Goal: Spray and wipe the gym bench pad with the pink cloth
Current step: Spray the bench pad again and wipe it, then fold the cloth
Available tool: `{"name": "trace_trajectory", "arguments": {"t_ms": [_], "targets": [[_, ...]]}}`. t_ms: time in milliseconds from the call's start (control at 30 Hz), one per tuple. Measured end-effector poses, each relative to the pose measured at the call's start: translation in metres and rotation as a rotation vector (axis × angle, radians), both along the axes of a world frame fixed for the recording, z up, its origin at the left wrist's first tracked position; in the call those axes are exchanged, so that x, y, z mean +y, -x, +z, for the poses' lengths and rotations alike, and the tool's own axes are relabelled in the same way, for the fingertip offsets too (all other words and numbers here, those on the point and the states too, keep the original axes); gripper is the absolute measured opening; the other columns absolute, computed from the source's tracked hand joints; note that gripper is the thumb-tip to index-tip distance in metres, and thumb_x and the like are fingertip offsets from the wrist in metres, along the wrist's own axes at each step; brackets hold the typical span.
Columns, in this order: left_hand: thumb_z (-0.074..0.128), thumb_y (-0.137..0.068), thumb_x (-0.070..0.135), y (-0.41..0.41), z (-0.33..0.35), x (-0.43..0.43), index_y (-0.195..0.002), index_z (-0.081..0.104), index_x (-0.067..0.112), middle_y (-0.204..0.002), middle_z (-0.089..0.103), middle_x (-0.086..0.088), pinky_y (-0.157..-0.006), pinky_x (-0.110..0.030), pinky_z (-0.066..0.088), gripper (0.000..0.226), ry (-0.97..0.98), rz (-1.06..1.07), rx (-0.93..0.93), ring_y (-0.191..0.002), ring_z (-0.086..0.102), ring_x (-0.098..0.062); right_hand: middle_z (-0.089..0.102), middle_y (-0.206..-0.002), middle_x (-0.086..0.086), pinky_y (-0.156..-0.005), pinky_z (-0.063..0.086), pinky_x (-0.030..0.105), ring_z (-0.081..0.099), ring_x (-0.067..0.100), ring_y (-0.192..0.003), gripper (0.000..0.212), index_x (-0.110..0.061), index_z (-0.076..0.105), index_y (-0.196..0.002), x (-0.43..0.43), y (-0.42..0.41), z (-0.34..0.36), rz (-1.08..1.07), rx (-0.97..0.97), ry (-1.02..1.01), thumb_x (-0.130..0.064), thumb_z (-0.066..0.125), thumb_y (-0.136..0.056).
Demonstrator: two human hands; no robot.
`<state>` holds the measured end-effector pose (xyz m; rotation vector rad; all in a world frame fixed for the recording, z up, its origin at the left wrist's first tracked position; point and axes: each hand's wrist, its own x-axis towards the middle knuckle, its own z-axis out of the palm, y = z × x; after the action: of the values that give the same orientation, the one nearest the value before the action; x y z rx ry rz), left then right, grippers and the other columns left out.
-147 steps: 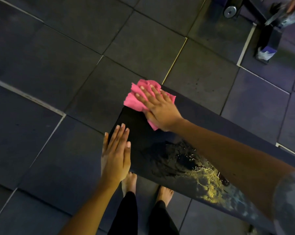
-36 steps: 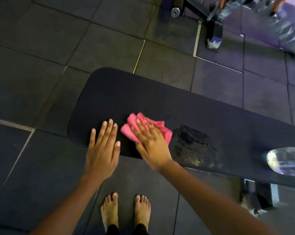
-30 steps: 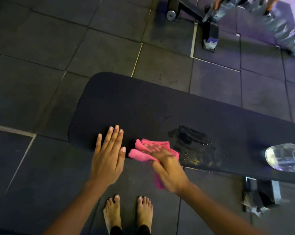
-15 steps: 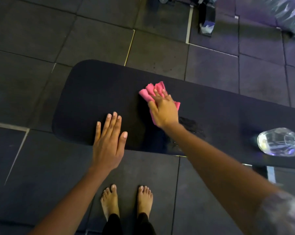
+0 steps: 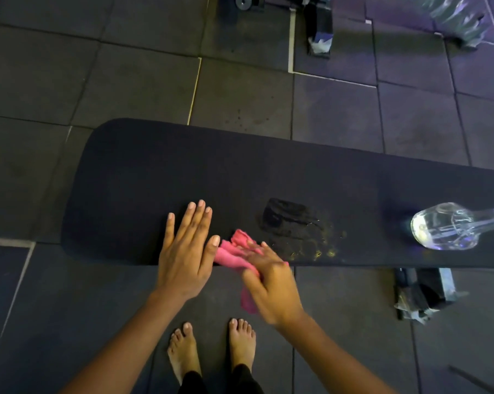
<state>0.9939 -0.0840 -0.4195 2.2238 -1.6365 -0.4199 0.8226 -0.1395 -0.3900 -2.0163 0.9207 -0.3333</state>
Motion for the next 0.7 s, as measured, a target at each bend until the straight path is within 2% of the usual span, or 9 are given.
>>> {"name": "trace_trajectory", "arguments": {"t_ms": [67,133,300,400,467,500,567,633,700], "targets": [[0.014,-0.1,0.042,0.006,-0.001,-0.004,-0.146,0.029,0.007,-0.155,0.025,-0.005,-0.119,-0.049,0.008,0.06,0.011,-0.024,0.008,-0.146,0.017,-0.019,0.068,-0.083,-0.034,-0.081,0.049,0.017,0.061,-0.013,-0.083,0.033,-0.044,0.074,-0.096,-0.01,0.01,0.013,-0.366,-0.126,-0.137,-0.036,0.044,-0.085],[0.016,-0.1,0.042,0.012,-0.002,-0.007,-0.147,0.029,0.009,-0.155,0.025,-0.004,-0.12,-0.046,0.005,0.059,0.016,-0.034,0.016,-0.146,0.016,-0.017,0.048,-0.047,-0.023,-0.048,0.036,0.019,0.04,-0.007,-0.048,0.025,-0.037,0.062,-0.053,-0.032,0.027,0.019,-0.718,-0.196,-0.205,-0.038,0.05,-0.075],[0.018,-0.1,0.042,0.026,-0.001,-0.015,-0.147,0.027,0.01,-0.156,0.024,-0.002,-0.12,-0.043,0.003,0.058,0.021,-0.066,0.074,-0.146,0.012,-0.014,0.042,-0.049,-0.015,-0.051,0.032,0.029,0.034,0.003,-0.051,0.029,-0.027,0.053,-0.045,-0.091,0.086,0.032,-1.051,-0.187,-0.164,-0.03,0.053,-0.074],[0.016,-0.1,0.043,0.029,-0.002,-0.016,-0.147,0.027,0.011,-0.156,0.022,0.0,-0.12,-0.041,0.002,0.059,0.027,-0.061,0.081,-0.147,0.01,-0.013,0.05,-0.048,-0.021,-0.053,0.037,0.018,0.041,-0.004,-0.05,0.03,-0.034,0.058,-0.05,-0.111,0.113,0.035,-1.019,-0.185,-0.06,-0.032,0.049,-0.078],[0.017,-0.099,0.043,0.029,-0.003,-0.015,-0.147,0.027,0.011,-0.156,0.021,0.0,-0.12,-0.041,0.002,0.059,0.023,-0.065,0.079,-0.147,0.01,-0.013,0.067,-0.074,-0.022,-0.07,0.048,0.025,0.058,-0.001,-0.071,0.024,-0.039,0.069,-0.075,-0.119,0.122,0.025,-0.953,-0.101,-0.025,-0.038,0.046,-0.082],[0.017,-0.099,0.043,0.029,-0.004,-0.014,-0.147,0.027,0.01,-0.156,0.021,0.0,-0.12,-0.042,0.003,0.059,0.014,-0.075,0.074,-0.147,0.01,-0.013,0.072,-0.108,-0.01,-0.09,0.048,0.034,0.063,0.011,-0.101,0.034,-0.033,0.071,-0.106,-0.12,0.124,0.013,-0.896,-0.012,-0.026,-0.04,0.045,-0.085],[0.016,-0.098,0.044,0.03,-0.005,-0.013,-0.147,0.027,0.01,-0.156,0.021,0.0,-0.12,-0.042,0.002,0.06,-0.002,-0.095,0.071,-0.147,0.009,-0.013,0.032,-0.157,0.009,-0.119,0.019,0.044,0.027,0.029,-0.145,0.06,-0.024,0.036,-0.148,-0.115,0.123,-0.013,-0.682,0.282,0.01,-0.044,0.043,-0.092],[0.017,-0.098,0.044,0.032,-0.005,-0.013,-0.147,0.027,0.01,-0.156,0.021,0.0,-0.12,-0.042,0.001,0.06,-0.003,-0.101,0.082,-0.147,0.009,-0.012,0.002,-0.164,0.004,-0.119,-0.005,0.043,-0.003,0.033,-0.15,0.066,-0.033,0.012,-0.153,-0.105,0.113,-0.033,-0.475,0.497,0.166,-0.05,0.041,-0.097],[0.018,-0.098,0.043,0.033,-0.005,-0.013,-0.147,0.027,0.01,-0.156,0.021,0.001,-0.12,-0.041,0.001,0.06,0.006,-0.101,0.095,-0.147,0.009,-0.012,-0.003,-0.164,0.001,-0.118,-0.009,0.043,-0.01,0.032,-0.149,0.067,-0.038,0.008,-0.153,-0.102,0.107,-0.041,-0.47,0.559,0.227,-0.056,0.038,-0.096]]}}
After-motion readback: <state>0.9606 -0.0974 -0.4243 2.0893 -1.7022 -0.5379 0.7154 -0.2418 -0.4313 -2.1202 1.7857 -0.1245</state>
